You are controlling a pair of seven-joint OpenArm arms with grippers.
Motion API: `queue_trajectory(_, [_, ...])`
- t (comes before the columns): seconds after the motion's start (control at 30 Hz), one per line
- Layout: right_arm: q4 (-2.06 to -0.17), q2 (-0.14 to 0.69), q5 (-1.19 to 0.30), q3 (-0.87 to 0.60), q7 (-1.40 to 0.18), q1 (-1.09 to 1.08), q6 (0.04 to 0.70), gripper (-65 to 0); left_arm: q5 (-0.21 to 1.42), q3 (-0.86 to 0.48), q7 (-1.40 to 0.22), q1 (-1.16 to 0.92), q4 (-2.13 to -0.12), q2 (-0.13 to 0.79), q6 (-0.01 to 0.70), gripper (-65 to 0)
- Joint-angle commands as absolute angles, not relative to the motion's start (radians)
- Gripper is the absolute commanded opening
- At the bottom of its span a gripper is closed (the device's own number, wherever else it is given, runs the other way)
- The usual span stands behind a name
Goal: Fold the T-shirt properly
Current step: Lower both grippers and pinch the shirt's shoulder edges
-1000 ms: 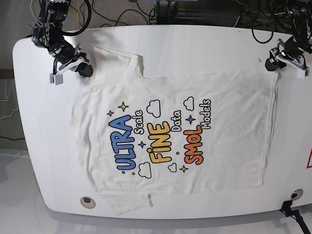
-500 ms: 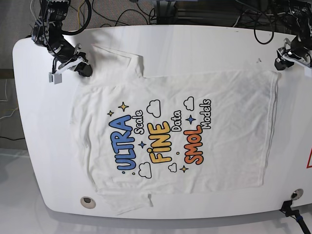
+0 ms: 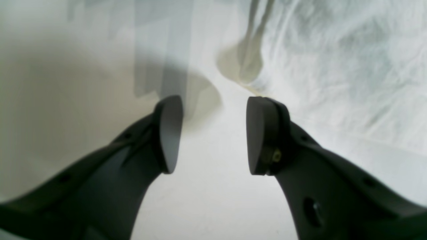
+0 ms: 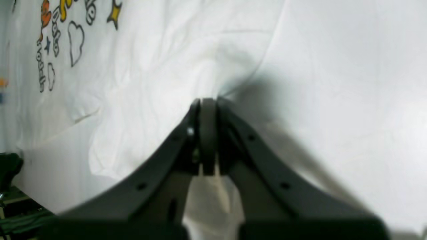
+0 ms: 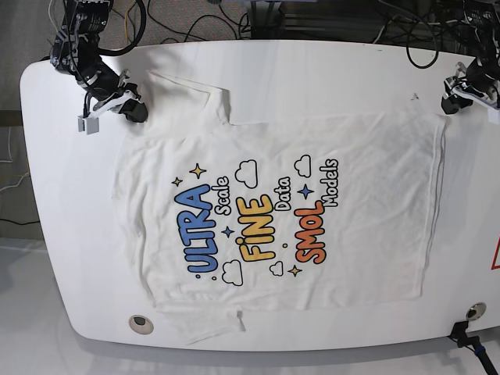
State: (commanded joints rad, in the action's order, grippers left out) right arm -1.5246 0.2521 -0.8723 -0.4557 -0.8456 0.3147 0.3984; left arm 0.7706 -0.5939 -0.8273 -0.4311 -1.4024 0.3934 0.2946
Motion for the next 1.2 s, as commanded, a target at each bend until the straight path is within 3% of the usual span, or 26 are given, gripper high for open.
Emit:
queue_trajectory(0.33, [-1.521, 0.248, -0.874, -0.459, -0.844, 0.319, 0.404, -65.0, 0.864, -0.606, -0.754, -0.403, -1.336, 0.378, 0.315, -36.8])
queue_trajectory(0.67, [-1.522, 0.244, -0.883, -0.458, -0.842, 0.316, 0.404, -65.0, 0.877, -0.537, -0.742, -0.375, -1.315, 0.380, 0.314, -37.3])
queue_trajectory(1.07, [-1.522, 0.244, -0.882, -0.465, -0.848, 0.318, 0.408, -65.0, 0.923, -0.572, -0.840, -0.374, -1.362, 0.373, 0.312, -34.6])
queue_trajectory(1.1, [-1.525, 0.243, -0.873, -0.463, -0.855, 0.316, 0.393, -65.0, 0.943, -0.566, -0.765, -0.349, -1.362, 0.385, 0.345, -35.4])
queue_trajectory(1.2, [-1.527, 0.242, -0.835, -0.459, -0.856, 0.313, 0.392, -65.0, 0.939, -0.563, -0.802, -0.340, -1.352, 0.385, 0.355, -33.5])
